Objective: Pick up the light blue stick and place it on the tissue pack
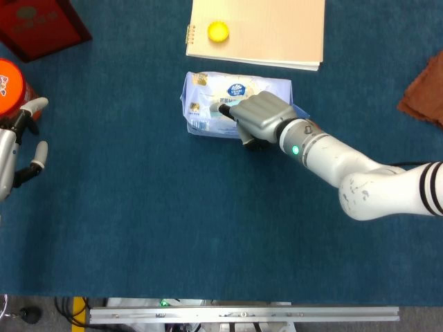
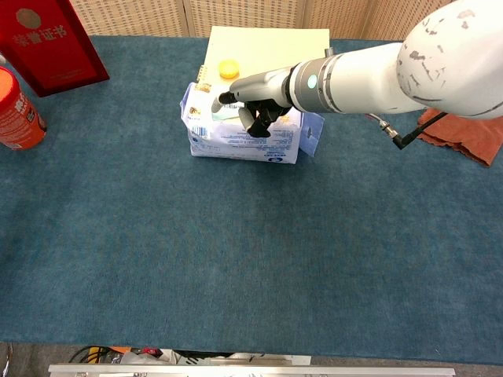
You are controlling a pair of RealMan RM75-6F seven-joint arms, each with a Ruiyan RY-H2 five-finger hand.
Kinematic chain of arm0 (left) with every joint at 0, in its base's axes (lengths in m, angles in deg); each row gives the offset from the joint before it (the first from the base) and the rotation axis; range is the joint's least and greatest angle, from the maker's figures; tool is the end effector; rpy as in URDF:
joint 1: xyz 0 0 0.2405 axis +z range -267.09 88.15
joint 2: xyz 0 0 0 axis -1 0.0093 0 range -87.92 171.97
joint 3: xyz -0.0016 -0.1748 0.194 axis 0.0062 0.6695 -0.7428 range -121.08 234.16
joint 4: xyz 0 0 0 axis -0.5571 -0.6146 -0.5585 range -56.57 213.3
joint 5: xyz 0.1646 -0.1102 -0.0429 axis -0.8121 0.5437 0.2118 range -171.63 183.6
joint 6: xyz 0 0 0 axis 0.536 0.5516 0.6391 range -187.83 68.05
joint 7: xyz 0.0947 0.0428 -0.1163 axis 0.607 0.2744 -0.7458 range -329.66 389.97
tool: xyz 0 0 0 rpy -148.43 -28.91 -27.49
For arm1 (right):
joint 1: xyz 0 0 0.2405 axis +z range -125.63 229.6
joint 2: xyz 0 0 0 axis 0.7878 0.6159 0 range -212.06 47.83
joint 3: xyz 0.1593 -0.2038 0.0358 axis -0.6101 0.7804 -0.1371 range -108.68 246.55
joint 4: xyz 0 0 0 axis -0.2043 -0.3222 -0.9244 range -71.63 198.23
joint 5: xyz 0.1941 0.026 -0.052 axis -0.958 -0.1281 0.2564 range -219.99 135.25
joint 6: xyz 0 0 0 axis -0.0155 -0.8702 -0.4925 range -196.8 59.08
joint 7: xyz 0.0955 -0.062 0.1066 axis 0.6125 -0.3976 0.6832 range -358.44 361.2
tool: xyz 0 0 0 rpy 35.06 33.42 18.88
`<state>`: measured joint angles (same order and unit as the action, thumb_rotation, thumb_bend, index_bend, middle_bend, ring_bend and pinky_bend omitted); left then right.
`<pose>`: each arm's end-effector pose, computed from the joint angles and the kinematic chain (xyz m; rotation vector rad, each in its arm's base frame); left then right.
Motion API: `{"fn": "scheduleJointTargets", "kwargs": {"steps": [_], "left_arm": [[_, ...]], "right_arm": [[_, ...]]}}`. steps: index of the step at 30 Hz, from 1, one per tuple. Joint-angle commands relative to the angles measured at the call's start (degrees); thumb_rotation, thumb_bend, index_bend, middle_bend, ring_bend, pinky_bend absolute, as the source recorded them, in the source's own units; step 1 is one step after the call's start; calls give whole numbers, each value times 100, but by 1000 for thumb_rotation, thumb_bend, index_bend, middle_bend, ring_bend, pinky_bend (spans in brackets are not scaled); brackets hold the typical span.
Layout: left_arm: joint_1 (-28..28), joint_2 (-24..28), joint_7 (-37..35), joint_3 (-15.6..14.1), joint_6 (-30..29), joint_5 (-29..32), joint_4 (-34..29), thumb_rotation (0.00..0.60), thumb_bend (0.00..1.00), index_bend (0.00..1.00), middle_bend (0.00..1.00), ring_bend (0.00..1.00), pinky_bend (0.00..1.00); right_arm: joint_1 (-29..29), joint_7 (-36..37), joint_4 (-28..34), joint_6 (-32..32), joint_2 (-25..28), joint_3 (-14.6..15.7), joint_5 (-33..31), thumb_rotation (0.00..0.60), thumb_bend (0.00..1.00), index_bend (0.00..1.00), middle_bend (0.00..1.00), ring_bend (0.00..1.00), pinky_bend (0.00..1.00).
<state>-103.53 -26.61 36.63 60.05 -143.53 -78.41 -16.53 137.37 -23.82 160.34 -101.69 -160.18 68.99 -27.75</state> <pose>-0.2663 0.2393 0.1382 -1.4692 -0.8359 -1.0141 -0.0084 -0.3660 -0.0310 2.2780 -1.1713 0.5060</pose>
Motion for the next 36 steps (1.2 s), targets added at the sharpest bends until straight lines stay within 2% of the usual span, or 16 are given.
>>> {"fn": "scheduleJointTargets", "kwargs": {"steps": [1, 12, 22, 36], "left_arm": [[14, -2, -14, 6, -1, 0, 9, 600, 421, 208, 487, 563, 619], [71, -25, -92, 41, -10, -18, 69, 600, 422, 200, 485, 563, 619], [93, -36, -114, 64, -6, -64, 72, 600, 422, 198, 484, 563, 619], [161, -20, -159, 87, -16, -38, 86, 600, 421, 198, 483, 563, 619]], "right_arm": [[60, 40, -30, 20, -35, 67, -1, 600, 1000, 19, 1000, 1000, 1000], [288, 174, -77, 52, -122, 290, -69, 600, 1000, 22, 1000, 1000, 1000], [218, 459, 125, -74, 25, 187, 232, 600, 1000, 22, 1000, 1000, 1000], [421, 558, -168, 29, -267, 300, 74, 600, 1000, 22, 1000, 1000, 1000]]}}
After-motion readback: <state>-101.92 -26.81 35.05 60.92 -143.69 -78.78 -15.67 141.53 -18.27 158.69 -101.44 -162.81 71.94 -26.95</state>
